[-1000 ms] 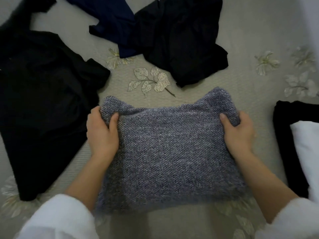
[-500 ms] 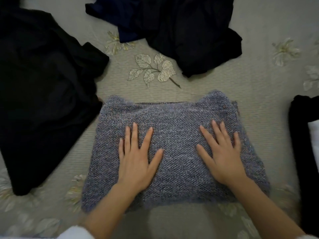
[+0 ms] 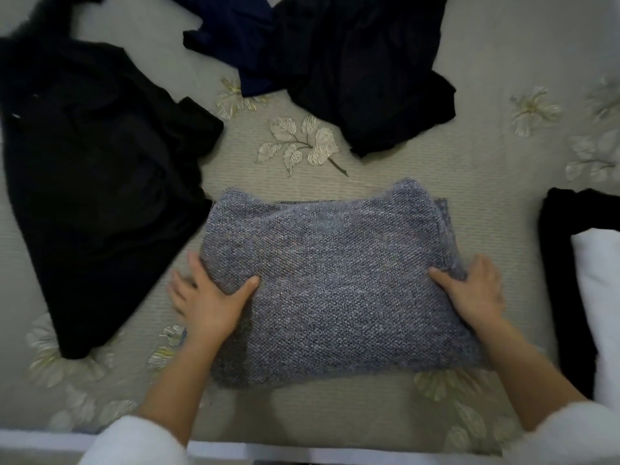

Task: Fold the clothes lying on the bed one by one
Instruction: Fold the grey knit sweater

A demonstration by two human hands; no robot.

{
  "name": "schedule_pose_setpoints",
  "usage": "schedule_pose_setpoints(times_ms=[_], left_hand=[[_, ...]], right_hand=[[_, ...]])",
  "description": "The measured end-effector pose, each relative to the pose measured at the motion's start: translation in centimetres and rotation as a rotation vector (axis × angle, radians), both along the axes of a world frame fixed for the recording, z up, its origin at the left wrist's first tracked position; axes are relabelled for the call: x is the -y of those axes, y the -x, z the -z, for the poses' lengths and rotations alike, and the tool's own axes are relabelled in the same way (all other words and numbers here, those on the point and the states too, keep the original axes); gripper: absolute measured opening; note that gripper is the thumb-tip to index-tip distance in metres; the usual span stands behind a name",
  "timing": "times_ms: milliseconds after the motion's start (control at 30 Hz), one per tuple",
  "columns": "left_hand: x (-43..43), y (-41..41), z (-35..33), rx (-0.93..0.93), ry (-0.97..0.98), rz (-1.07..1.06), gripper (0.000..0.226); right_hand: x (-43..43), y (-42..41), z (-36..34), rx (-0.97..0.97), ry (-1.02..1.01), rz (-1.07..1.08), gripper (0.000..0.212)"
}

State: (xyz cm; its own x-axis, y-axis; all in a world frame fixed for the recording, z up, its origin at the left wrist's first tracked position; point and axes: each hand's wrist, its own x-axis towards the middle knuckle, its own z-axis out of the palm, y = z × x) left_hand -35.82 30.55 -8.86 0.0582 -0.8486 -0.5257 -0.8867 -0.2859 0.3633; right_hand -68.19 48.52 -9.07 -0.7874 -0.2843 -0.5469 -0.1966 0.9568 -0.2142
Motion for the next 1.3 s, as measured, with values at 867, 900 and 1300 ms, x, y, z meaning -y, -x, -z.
schedule_pose_setpoints(times_ms=[867, 900, 1300], left_hand=[[-5.0, 4.0, -16.1, -0.431, -0.113, 0.120, 0.016], [-5.3, 4.8, -16.8, -0.443, -0.116, 0.158, 0.015], [-13.4, 22.2, -22.3, -0.481, -0.049, 0.669, 0.017]], right_hand=[[-8.7, -7.6, -19.1, -0.014, 0.434, 0.051, 0.013], [-9.9, -7.6, -19.7, -0.023, 0.442, 0.081, 0.013], [-24.7, -4.3, -25.0, 0.121, 0.546, 0.752, 0.018]])
